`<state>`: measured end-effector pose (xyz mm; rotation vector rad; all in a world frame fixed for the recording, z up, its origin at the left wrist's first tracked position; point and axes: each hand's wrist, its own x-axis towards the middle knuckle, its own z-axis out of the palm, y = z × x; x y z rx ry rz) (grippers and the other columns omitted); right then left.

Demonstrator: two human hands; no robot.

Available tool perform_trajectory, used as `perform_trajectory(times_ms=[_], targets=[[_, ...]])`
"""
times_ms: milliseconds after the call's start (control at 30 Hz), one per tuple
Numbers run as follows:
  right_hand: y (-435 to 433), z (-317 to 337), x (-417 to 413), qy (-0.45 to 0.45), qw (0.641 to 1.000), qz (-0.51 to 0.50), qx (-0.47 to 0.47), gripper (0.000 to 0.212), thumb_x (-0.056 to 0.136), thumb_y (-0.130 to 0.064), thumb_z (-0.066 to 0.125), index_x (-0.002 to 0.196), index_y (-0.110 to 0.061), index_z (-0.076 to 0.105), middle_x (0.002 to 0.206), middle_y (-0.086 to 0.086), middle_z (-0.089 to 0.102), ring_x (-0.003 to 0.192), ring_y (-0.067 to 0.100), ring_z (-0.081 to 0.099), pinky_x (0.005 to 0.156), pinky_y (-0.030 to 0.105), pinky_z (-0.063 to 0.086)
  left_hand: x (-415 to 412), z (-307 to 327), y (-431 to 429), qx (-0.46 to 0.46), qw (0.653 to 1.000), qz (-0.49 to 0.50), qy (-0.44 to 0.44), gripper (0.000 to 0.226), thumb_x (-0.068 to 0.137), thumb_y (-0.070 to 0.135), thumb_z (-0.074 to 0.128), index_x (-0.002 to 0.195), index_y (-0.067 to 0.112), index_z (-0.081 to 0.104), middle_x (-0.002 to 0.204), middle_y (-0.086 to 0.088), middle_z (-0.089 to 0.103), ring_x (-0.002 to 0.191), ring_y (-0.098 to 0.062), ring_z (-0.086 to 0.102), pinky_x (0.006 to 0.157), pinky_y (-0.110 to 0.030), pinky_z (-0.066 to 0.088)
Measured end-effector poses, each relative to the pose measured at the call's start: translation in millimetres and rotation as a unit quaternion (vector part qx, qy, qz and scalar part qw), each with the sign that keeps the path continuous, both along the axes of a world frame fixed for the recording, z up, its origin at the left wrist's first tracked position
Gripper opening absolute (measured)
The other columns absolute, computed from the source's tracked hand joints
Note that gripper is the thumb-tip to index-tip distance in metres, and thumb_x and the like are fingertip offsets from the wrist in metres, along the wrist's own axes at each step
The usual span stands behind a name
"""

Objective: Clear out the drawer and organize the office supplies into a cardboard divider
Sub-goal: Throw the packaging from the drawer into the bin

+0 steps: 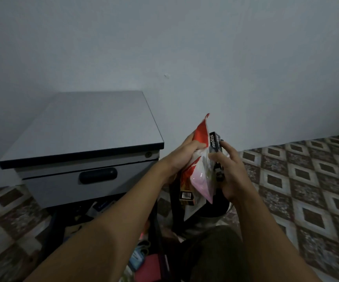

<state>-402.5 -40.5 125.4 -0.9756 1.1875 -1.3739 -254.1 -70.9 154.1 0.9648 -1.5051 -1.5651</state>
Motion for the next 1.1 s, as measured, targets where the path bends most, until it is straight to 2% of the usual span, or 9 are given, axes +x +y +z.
perform_trajectory(times_ms=[200, 333, 500, 600, 667, 800, 933, 1033, 1100], targets=[[-47.8, -29.1, -31.2, 0.027, 0.999, -0.001, 0.036, 0.057, 0.082, -0.013, 0.069, 0.132, -0.039, 0.056, 0.118, 0.013, 0.061, 0.105, 0.036, 0.062, 0.079, 0.044, 0.053, -30.9, -44.7, -47.5, 0.059, 0.997, 0.013, 0.038, 0.048, 0.096, 0.027, 0.048, 0.143, 0.033, 0.039, 0.126, -0.013, 0.062, 0.112, -0.035, 0.064, 0.1, -0.054, 0.048], [-72.8, -75.9, -44.1, 0.037, 0.996, 0.008, 0.081, 0.057, 0.084, -0.012, 0.067, 0.132, -0.039, 0.055, 0.117, 0.011, 0.061, 0.104, 0.032, 0.06, 0.086, 0.048, 0.052, -44.3, -96.2, -72.0, 0.104, 0.994, 0.034, 0.029, 0.047, 0.087, 0.031, 0.056, 0.133, 0.037, 0.052, 0.12, -0.013, 0.067, 0.107, -0.034, 0.066, 0.102, -0.056, 0.046], [-100.3, -147.1, -54.1, 0.004, 0.991, 0.002, 0.135, 0.062, 0.077, -0.016, 0.071, 0.132, -0.04, 0.056, 0.123, 0.011, 0.065, 0.108, 0.034, 0.065, 0.086, 0.048, 0.057, -54.8, -147.8, -94.7, 0.132, 0.99, 0.036, -0.009, 0.034, 0.098, 0.017, 0.047, 0.121, 0.042, 0.05, 0.108, -0.002, 0.071, 0.091, -0.016, 0.07, 0.082, -0.033, 0.055], [-114.5, -181.1, -60.6, -0.01, 0.986, -0.006, 0.169, 0.06, 0.083, -0.013, 0.068, 0.138, -0.032, 0.053, 0.124, 0.01, 0.064, 0.106, 0.032, 0.066, 0.091, 0.052, 0.056, -58.6, -176.9, -108.5, 0.143, 0.987, 0.039, -0.062, 0.048, 0.097, 0.019, 0.048, 0.132, 0.051, 0.04, 0.115, 0.005, 0.069, 0.102, -0.016, 0.069, 0.093, -0.034, 0.053], [-120.9, -194.6, -64.0, 0.002, 0.982, 0.001, 0.189, 0.053, 0.088, -0.012, 0.066, 0.137, -0.031, 0.053, 0.127, 0.009, 0.062, 0.106, 0.03, 0.066, 0.083, 0.044, 0.058, -59.9, -195.4, -117.2, 0.148, 0.979, 0.032, -0.134, 0.062, 0.088, 0.034, 0.053, 0.144, 0.052, 0.034, 0.128, 0.003, 0.064, 0.111, -0.018, 0.064, 0.104, -0.041, 0.047], [-132.2, -209.7, -72.8, 0.139, 0.967, 0.015, 0.213, 0.061, 0.086, -0.021, 0.072, 0.142, -0.033, 0.049, 0.138, 0.008, 0.049, 0.109, 0.027, 0.06, 0.07, 0.032, 0.055, -54.7, -221.8, -134.8, 0.174, 0.941, -0.002, -0.291, 0.101, 0.07, 0.053, 0.062, 0.154, 0.049, 0.006, 0.142, -0.006, 0.049, 0.116, -0.024, 0.058, 0.101, -0.038, 0.048], [-135.2, -207.2, -78.7, 0.228, 0.951, 0.042, 0.203, 0.071, 0.086, -0.026, 0.074, 0.149, -0.027, 0.04, 0.148, 0.006, 0.038, 0.108, 0.025, 0.057, 0.076, 0.028, 0.053, -46.2, -231.5, -141.9, 0.15, 0.931, -0.016, -0.332, 0.103, 0.077, 0.046, 0.065, 0.159, 0.034, 0.004, 0.142, -0.004, 0.051, 0.118, -0.021, 0.058, 0.097, -0.035, 0.05], [-132.6, -198.8, -77.0, 0.229, 0.952, 0.066, 0.191, 0.072, 0.09, -0.021, 0.071, 0.152, -0.021, 0.034, 0.146, 0.005, 0.043, 0.105, 0.018, 0.055, 0.081, 0.03, 0.049, -41.7, -223.9, -138.2, 0.14, 0.925, -0.023, -0.352, 0.096, 0.084, 0.046, 0.063, 0.16, 0.026, 0.006, 0.157, -0.005, 0.033, 0.136, -0.025, 0.044, 0.106, -0.035, 0.043], [-131.4, -191.5, -74.1, 0.233, 0.95, 0.074, 0.195, 0.072, 0.09, -0.022, 0.071, 0.152, -0.023, 0.034, 0.15, 0.008, 0.039, 0.115, 0.021, 0.05, 0.088, 0.036, 0.048, -37.9, -217.0, -133.6, 0.119, 0.922, -0.026, -0.367, 0.086, 0.092, 0.042, 0.059, 0.16, 0.024, 0.009, 0.161, -0.004, 0.027, 0.142, -0.025, 0.036, 0.103, -0.03, 0.038]])
